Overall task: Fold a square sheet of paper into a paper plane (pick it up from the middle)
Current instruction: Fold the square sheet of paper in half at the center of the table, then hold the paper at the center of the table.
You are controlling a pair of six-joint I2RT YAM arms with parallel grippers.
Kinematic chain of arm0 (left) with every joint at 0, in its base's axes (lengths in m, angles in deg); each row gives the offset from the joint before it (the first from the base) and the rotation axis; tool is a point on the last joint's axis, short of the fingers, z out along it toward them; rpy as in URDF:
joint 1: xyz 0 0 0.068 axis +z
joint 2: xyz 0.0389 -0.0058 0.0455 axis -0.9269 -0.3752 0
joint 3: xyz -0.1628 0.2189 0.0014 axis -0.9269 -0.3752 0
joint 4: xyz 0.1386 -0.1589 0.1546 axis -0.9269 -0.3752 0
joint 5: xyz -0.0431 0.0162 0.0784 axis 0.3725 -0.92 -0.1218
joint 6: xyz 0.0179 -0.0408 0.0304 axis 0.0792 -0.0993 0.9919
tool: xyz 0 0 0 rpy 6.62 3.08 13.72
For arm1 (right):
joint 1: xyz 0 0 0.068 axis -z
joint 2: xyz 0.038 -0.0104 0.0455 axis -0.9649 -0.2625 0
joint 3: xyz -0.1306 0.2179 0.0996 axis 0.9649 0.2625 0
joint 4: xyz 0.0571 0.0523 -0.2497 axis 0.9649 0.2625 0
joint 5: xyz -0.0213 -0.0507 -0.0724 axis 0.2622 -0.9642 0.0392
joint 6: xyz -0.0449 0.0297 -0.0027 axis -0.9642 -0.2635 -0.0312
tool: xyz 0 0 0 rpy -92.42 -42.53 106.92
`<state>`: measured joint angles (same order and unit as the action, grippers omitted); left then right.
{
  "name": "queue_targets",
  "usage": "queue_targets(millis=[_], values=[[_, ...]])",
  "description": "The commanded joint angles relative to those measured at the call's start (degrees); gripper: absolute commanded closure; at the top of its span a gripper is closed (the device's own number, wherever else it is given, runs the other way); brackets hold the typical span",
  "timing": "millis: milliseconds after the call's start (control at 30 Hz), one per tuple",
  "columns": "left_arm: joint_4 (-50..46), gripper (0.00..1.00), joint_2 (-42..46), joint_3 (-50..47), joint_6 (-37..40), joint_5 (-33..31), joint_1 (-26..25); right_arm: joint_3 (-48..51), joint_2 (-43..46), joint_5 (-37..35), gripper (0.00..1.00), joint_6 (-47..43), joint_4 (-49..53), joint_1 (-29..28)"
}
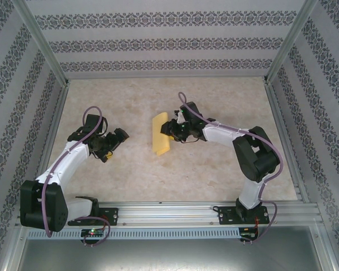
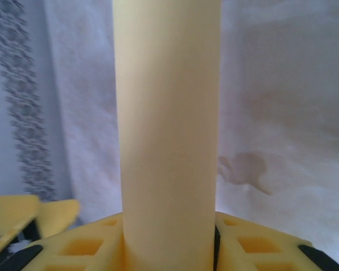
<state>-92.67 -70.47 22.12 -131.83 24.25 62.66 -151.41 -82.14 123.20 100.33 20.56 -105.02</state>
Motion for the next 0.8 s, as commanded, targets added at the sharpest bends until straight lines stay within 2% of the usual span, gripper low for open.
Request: queue_targets(millis=[0, 267, 400, 767], values=[[2.90, 0.00, 0.36, -0.46, 1.01, 2.06, -1.08, 2.50, -0.41, 8.48, 0.60, 8.90, -14.53, 0.53], [5.82, 0.00, 0.41, -1.51, 0.54, 3.29, -2.32, 6.56, -2.38, 4.63, 0.60, 6.60, -11.79, 0.62], [5.56, 0.00, -1.14, 0.15, 0.19, 3.23, -3.18, 7.21, -2.47, 1.89, 0.60, 3.89, -7.16, 0.72], [6.17, 0.00, -3.71, 3.09, -3.25, 4.08, -3.72, 9.62, -0.76, 0.35, 0.59, -0.92, -7.89, 1.98]])
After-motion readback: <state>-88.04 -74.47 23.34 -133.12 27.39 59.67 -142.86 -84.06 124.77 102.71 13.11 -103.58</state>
